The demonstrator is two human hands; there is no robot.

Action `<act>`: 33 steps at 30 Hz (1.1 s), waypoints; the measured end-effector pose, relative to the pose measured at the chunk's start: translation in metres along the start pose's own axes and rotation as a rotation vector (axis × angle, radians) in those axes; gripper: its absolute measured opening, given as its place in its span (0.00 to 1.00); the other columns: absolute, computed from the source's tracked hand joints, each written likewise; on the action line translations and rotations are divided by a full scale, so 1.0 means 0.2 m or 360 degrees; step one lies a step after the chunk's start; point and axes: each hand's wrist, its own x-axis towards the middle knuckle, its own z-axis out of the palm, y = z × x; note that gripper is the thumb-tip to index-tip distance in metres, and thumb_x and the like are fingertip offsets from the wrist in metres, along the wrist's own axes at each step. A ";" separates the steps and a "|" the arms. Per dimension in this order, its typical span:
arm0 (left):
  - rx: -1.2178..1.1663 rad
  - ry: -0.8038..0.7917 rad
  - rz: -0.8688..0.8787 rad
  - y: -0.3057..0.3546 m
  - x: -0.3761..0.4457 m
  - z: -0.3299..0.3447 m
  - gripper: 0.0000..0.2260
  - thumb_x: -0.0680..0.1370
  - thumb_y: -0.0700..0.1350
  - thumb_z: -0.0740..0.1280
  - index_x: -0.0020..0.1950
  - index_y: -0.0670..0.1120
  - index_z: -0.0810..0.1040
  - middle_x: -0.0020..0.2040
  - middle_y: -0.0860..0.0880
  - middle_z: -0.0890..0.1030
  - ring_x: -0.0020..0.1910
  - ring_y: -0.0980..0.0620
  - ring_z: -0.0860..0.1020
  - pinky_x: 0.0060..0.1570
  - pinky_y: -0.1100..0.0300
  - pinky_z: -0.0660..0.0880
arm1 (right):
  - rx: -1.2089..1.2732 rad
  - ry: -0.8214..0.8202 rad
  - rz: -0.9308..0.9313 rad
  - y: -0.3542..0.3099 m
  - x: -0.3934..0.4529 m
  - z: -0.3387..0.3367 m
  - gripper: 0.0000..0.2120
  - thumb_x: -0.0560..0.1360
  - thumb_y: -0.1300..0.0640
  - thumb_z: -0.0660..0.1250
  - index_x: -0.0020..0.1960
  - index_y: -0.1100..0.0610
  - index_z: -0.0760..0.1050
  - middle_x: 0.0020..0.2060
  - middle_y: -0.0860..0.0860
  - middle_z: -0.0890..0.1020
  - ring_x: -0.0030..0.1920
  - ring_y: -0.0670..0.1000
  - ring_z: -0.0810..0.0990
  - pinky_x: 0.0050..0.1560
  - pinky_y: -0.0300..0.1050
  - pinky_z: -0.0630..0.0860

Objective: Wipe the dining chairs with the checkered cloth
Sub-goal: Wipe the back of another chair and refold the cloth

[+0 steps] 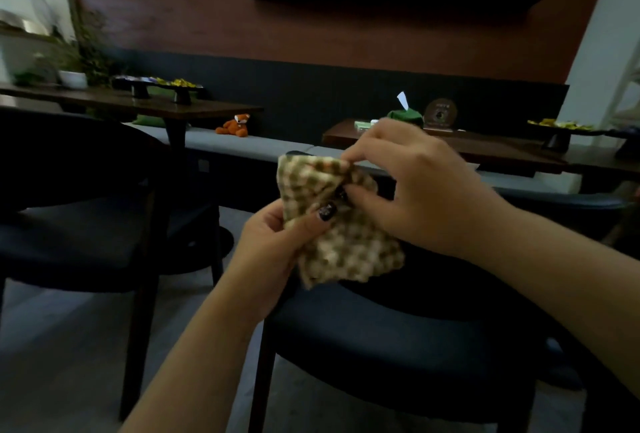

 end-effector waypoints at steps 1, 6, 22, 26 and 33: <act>-0.0062 0.0085 -0.0096 0.00 0.00 -0.01 0.18 0.66 0.48 0.77 0.54 0.45 0.84 0.55 0.41 0.83 0.53 0.44 0.83 0.46 0.55 0.80 | -0.0210 -0.0035 -0.0069 0.04 0.01 -0.02 0.18 0.74 0.45 0.60 0.57 0.54 0.77 0.51 0.49 0.77 0.50 0.49 0.77 0.50 0.47 0.76; -0.0351 0.0716 -0.0495 -0.06 0.06 -0.10 0.29 0.64 0.51 0.76 0.61 0.40 0.79 0.53 0.40 0.84 0.51 0.41 0.83 0.47 0.47 0.81 | 0.0153 -0.0971 0.0461 0.19 0.15 -0.05 0.18 0.71 0.40 0.66 0.58 0.46 0.75 0.49 0.44 0.79 0.45 0.42 0.78 0.46 0.38 0.77; 0.0393 0.1305 -0.0627 -0.22 0.59 -0.43 0.28 0.69 0.71 0.66 0.48 0.46 0.76 0.45 0.45 0.82 0.42 0.47 0.82 0.38 0.53 0.79 | 0.0467 -0.1188 0.0758 0.24 0.25 0.04 0.16 0.69 0.41 0.71 0.51 0.51 0.80 0.46 0.50 0.82 0.46 0.49 0.81 0.51 0.47 0.78; 0.0705 0.1019 -0.1183 -0.20 0.57 -0.61 0.24 0.75 0.61 0.68 0.57 0.41 0.78 0.47 0.39 0.84 0.43 0.40 0.83 0.44 0.47 0.80 | 0.0503 -0.1150 0.0805 0.24 0.25 0.04 0.16 0.69 0.41 0.71 0.50 0.50 0.81 0.45 0.49 0.82 0.46 0.48 0.80 0.50 0.46 0.78; 0.0750 0.1127 -0.0664 -0.06 0.75 -0.47 0.30 0.71 0.58 0.72 0.66 0.43 0.72 0.55 0.42 0.80 0.50 0.43 0.80 0.51 0.46 0.78 | 0.0548 -0.1141 0.0814 0.26 0.25 0.05 0.16 0.69 0.42 0.71 0.50 0.51 0.82 0.44 0.49 0.82 0.45 0.48 0.81 0.45 0.42 0.77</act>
